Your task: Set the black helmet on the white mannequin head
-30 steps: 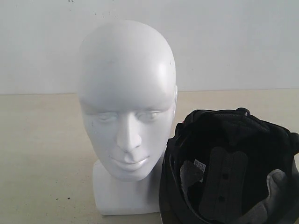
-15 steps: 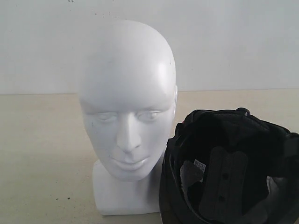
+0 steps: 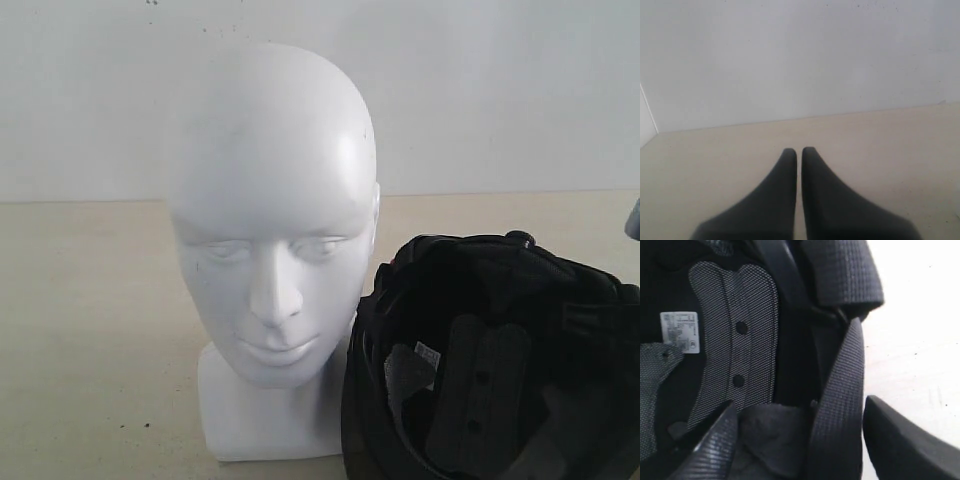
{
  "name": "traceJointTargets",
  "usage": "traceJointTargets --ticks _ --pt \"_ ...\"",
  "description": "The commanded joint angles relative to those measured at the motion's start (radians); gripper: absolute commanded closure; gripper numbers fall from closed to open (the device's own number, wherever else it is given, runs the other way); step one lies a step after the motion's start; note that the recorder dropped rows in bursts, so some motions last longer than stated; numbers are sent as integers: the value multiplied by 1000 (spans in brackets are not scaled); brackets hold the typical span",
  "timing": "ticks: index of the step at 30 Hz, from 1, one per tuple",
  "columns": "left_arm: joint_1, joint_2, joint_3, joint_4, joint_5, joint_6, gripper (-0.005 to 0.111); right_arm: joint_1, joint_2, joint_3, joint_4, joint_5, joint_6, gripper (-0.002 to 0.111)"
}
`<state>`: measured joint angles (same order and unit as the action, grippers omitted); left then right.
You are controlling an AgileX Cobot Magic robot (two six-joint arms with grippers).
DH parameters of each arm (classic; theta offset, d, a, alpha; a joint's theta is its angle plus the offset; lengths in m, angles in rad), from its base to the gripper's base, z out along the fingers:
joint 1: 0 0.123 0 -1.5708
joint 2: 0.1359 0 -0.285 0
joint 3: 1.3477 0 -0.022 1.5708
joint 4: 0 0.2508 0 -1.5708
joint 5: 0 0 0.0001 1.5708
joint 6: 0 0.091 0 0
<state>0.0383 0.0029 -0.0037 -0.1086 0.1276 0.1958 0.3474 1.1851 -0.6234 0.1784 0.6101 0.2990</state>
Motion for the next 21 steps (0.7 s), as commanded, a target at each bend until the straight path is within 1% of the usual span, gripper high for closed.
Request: traceJointTargets --ticks 1,3,4,6,7,11,16,21 --pt "-3 -3 4 -7 -3 3 102 0 75 -6 -22 -48 -14 44" --pt "-3 -3 4 -7 -3 3 102 0 94 -6 -65 -71 -5 59" --pt "-3 -3 4 -7 -3 3 102 0 94 -6 -91 -83 12 79" --pt "-3 -3 4 -7 -3 3 102 -13 94 -8 -116 -88 12 104" --pt "-3 -3 4 -7 -3 3 102 -26 94 -8 -128 -88 12 108" --pt "-3 -3 4 -7 -3 3 102 -84 94 -8 -178 -83 -28 108" --pt "-3 -3 4 -7 -3 3 102 -174 94 -8 -184 -91 -117 108" --pt "-3 -3 4 -7 -3 3 102 -179 94 -51 -186 -63 -275 108"
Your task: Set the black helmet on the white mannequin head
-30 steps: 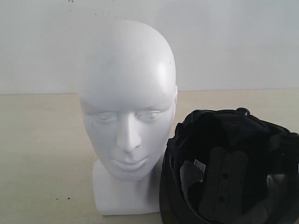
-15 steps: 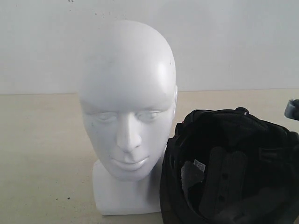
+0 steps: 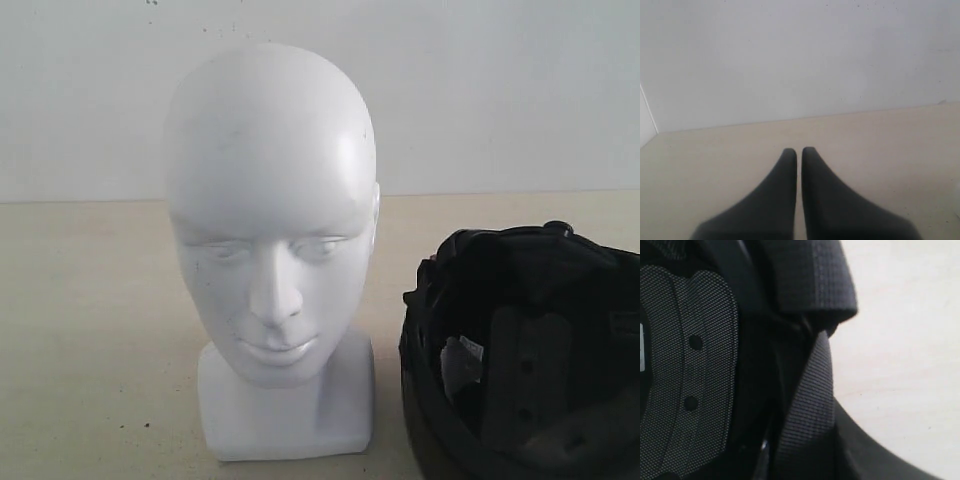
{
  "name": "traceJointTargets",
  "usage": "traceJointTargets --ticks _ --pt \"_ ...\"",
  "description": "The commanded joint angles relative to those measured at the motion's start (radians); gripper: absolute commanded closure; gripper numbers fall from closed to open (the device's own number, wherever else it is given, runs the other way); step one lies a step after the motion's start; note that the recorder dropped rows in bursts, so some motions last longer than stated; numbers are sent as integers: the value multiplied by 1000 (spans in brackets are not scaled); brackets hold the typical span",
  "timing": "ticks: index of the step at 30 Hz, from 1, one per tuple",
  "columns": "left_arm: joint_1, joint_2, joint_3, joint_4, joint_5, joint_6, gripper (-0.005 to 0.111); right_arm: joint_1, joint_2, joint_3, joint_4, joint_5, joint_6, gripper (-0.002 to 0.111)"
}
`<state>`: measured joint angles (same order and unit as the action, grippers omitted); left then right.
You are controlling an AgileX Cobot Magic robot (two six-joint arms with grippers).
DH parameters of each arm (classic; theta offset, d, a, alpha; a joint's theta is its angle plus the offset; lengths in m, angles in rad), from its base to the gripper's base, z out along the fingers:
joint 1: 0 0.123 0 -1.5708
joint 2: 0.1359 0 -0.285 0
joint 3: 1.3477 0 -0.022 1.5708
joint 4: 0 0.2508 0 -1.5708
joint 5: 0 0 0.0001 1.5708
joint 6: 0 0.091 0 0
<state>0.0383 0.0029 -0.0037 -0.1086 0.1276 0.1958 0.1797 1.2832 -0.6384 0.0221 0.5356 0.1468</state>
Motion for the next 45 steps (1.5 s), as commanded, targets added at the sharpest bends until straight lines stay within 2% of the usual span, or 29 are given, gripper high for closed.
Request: traceJointTargets --ticks 1,7,9,12,14,15,16,22,25,30,34,37,41,45 --pt "-3 -3 4 -7 -3 3 102 -11 -4 -46 -39 19 -134 108" --pt "-3 -3 4 -7 -3 3 102 -11 -4 -62 -105 5 -147 107" --pt "-3 -3 4 -7 -3 3 102 -11 -4 -62 -124 3 -147 100" --pt "-3 -3 4 -7 -3 3 102 -11 -4 -62 -124 1 -147 74" --pt "-3 -3 4 -7 -3 3 102 -11 -4 -62 -132 1 -147 50" --pt "-3 -3 4 -7 -3 3 102 -11 -4 -62 -137 4 -147 41" --pt "-3 -3 4 -7 -3 3 102 -11 -4 -62 -143 4 -139 38" --pt "-3 -3 4 -7 -3 3 102 -11 -20 -62 -271 16 -23 38" --pt "-3 -3 4 -7 -3 3 102 -11 -64 -73 -271 36 -21 38" --pt "-3 -3 4 -7 -3 3 102 12 -178 -157 -208 200 -23 38" --pt "-3 -3 4 -7 -3 3 102 115 -261 -193 -43 212 -89 38" --pt "-3 -3 4 -7 -3 3 102 239 -305 -193 52 212 -74 38" --pt "-3 -3 4 -7 -3 3 102 443 -291 -191 41 165 -3 37" --pt "-3 -3 4 -7 -3 3 102 564 -238 -189 -36 128 129 26"
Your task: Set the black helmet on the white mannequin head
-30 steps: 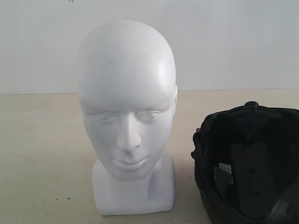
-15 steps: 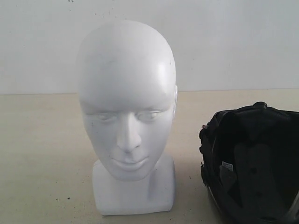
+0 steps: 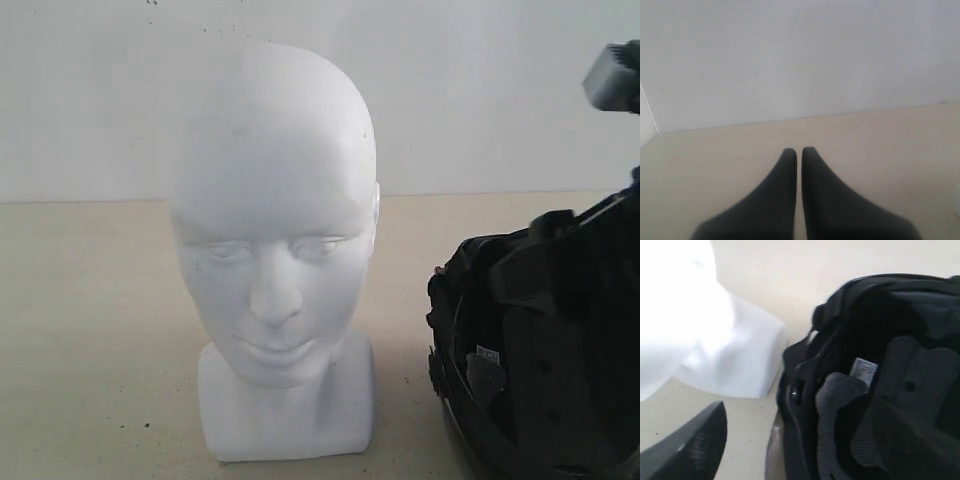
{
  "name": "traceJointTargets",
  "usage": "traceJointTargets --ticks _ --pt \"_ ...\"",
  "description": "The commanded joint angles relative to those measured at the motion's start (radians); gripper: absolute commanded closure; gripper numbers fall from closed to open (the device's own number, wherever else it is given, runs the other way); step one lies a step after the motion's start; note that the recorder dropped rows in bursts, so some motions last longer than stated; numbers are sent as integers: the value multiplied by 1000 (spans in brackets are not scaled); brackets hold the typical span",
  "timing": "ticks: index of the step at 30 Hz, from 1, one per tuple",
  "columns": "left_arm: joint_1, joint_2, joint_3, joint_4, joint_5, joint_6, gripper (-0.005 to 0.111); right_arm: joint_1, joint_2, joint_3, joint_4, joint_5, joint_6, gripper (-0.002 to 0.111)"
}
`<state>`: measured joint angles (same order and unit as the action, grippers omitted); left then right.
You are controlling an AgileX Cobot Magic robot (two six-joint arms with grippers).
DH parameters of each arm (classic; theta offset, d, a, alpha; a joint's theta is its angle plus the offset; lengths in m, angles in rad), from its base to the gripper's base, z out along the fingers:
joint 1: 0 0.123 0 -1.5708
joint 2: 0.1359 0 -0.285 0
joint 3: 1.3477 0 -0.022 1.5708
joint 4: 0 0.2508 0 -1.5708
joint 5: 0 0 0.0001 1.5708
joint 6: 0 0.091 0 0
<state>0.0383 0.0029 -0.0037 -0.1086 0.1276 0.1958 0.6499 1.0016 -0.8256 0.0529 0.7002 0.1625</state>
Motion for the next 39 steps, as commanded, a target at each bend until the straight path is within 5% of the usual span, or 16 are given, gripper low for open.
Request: traceJointTargets --ticks 1,27,33,39 --pt "-3 -3 4 -7 -3 3 102 110 64 -2 -88 -33 134 25" --pt "-3 -3 4 -7 -3 3 102 149 546 -2 -245 -176 461 25" --pt "-3 -3 4 -7 -3 3 102 147 577 -2 -447 -153 669 60" --pt "-3 -3 4 -7 -3 3 102 147 639 -2 -438 -155 669 63"
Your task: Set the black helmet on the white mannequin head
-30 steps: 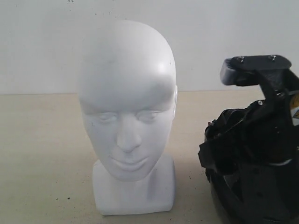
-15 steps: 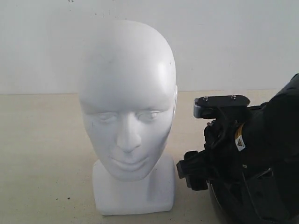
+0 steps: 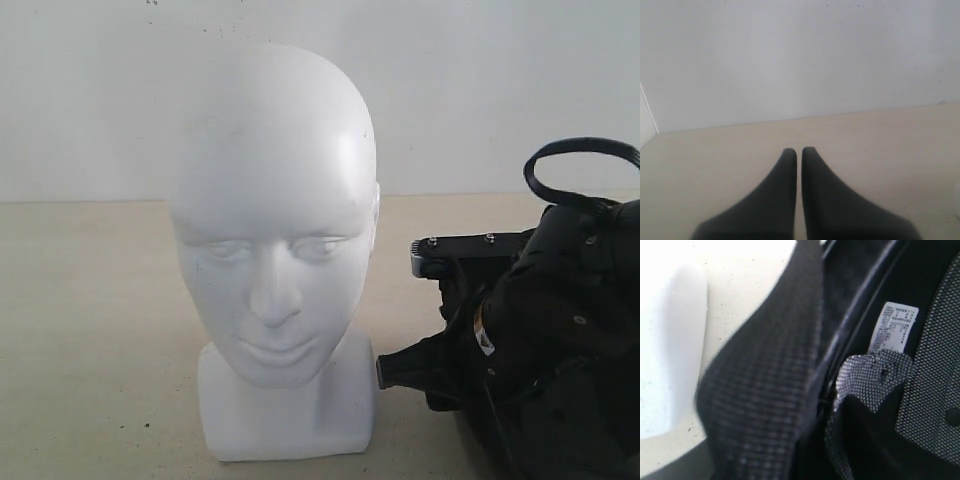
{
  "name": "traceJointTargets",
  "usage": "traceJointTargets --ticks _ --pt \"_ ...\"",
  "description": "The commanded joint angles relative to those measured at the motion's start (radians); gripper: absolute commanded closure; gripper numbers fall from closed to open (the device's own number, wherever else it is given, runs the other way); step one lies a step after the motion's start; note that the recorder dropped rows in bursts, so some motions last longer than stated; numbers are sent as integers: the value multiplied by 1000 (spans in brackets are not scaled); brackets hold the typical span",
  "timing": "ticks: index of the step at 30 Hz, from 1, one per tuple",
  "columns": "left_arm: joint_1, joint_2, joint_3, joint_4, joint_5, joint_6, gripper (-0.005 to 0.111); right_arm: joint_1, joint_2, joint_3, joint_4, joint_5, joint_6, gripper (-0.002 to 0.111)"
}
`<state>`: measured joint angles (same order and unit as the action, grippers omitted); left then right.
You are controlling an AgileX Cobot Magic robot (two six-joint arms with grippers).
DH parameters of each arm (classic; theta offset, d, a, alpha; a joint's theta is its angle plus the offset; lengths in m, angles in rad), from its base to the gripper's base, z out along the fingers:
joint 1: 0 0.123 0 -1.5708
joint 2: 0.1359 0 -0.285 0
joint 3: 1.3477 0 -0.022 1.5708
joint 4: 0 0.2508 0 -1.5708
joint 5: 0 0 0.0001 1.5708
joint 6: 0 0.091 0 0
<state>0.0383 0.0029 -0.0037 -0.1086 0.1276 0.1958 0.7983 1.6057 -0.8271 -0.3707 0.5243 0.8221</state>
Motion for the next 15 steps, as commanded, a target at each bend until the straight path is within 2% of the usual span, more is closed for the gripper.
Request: traceJointTargets --ticks 1,3,5,6,10,15 --pt "-3 -3 4 -7 -3 3 102 -2 43 0 -15 23 10 70" --pt "-3 -3 4 -7 -3 3 102 -2 47 0 -17 25 10 84" --pt "-3 -3 4 -7 -3 3 102 -2 47 0 -28 25 5 105" --pt "-3 -3 4 -7 -3 3 102 -2 47 0 -30 25 7 108" --pt "-3 -3 4 -7 -3 3 102 -2 22 0 -30 48 2 108" --pt "-3 -3 4 -7 -3 3 102 -2 -136 0 -26 74 7 108"
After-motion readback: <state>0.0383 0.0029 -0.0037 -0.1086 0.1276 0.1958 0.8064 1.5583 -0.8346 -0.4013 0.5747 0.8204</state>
